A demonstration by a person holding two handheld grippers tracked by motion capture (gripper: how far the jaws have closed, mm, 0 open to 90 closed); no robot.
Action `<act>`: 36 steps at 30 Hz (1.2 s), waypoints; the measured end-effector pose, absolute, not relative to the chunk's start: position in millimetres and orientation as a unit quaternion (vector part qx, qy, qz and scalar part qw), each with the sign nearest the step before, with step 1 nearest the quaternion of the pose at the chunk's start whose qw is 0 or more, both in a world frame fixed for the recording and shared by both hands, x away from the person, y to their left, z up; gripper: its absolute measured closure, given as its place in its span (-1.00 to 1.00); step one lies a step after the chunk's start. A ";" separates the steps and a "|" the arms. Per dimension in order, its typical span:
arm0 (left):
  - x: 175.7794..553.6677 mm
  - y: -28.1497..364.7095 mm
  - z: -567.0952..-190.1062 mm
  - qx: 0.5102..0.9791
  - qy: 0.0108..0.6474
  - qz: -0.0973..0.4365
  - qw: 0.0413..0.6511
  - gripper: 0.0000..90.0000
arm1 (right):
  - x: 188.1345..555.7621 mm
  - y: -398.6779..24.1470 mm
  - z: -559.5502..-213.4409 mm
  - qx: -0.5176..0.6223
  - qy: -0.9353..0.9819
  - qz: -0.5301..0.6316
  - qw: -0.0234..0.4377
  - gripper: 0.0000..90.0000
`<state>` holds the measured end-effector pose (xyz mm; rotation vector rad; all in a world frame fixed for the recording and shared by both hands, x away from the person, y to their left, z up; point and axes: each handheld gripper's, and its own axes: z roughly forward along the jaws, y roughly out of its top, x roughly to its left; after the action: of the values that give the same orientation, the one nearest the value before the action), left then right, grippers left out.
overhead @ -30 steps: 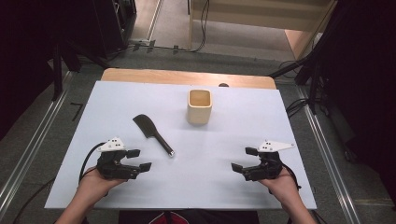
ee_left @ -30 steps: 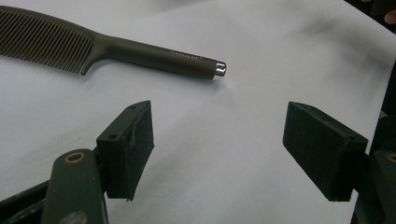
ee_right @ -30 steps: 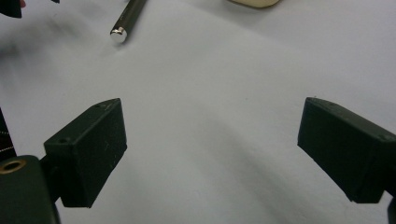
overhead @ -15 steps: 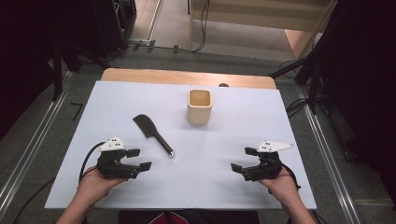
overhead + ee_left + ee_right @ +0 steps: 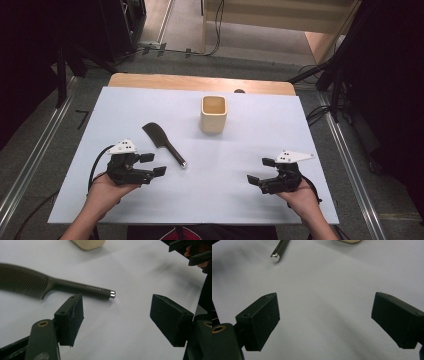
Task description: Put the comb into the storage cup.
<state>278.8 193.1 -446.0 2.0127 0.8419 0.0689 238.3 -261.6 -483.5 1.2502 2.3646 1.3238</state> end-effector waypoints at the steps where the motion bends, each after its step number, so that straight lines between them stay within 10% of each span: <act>1: 278.8 193.1 -446.0 0.818 0.342 0.028 0.461 -0.37 | 238.3 -261.6 -483.5 0.418 0.790 0.442 0.079 -0.85; 36: 326.7 147.4 -438.2 0.833 0.357 -0.003 0.423 -0.34 | 237.5 -262.8 -483.0 0.414 0.793 0.439 0.084 -0.85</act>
<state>326.7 147.4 -438.2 2.0835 0.8941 -0.0064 237.5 -262.8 -483.0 1.2360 2.3656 1.3115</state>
